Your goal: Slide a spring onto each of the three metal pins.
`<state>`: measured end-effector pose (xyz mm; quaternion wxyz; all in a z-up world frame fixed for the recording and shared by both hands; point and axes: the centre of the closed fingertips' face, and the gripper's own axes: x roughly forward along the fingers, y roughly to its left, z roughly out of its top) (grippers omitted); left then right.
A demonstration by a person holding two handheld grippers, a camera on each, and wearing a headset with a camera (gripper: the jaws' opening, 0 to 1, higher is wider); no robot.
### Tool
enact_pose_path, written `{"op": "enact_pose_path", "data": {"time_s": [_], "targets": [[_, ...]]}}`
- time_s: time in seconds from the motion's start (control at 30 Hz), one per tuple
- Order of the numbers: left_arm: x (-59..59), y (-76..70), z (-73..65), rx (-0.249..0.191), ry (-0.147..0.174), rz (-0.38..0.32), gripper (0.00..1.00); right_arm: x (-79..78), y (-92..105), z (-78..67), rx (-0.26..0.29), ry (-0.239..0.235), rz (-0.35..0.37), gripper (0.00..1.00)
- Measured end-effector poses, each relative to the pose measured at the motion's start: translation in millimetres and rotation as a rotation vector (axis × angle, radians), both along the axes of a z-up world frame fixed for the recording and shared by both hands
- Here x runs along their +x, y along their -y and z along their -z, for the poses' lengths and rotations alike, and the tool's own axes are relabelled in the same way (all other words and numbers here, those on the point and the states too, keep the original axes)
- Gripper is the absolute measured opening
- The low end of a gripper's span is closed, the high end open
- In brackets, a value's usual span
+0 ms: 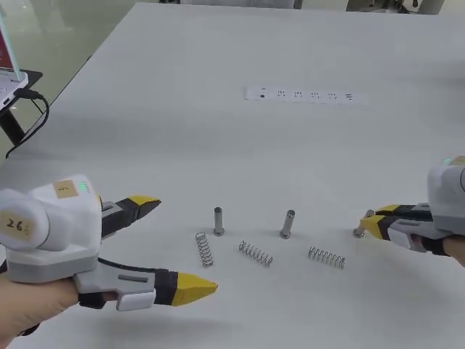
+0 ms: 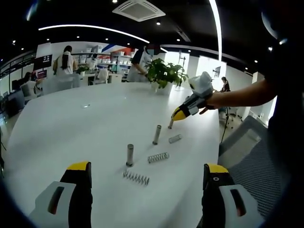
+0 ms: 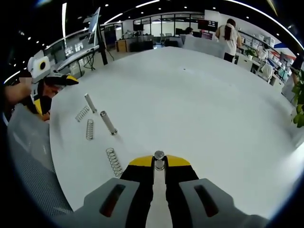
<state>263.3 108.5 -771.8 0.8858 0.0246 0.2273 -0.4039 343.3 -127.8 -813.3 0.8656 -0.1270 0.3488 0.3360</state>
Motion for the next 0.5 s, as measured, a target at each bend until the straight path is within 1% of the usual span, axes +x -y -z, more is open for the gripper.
{"op": "enact_pose_path", "data": {"time_s": [0.4, 0.5], "targets": [[-0.3, 0.4, 1.0, 0.001, -0.004, 0.003, 0.95, 0.3, 0.0, 0.0, 0.009, -0.001, 0.000, 0.06], [0.1, 0.7, 1.1, 0.000, -0.005, 0.004, 0.95, 1.1, 0.2, -0.4, 0.015, -0.001, 0.002, 0.07]]}}
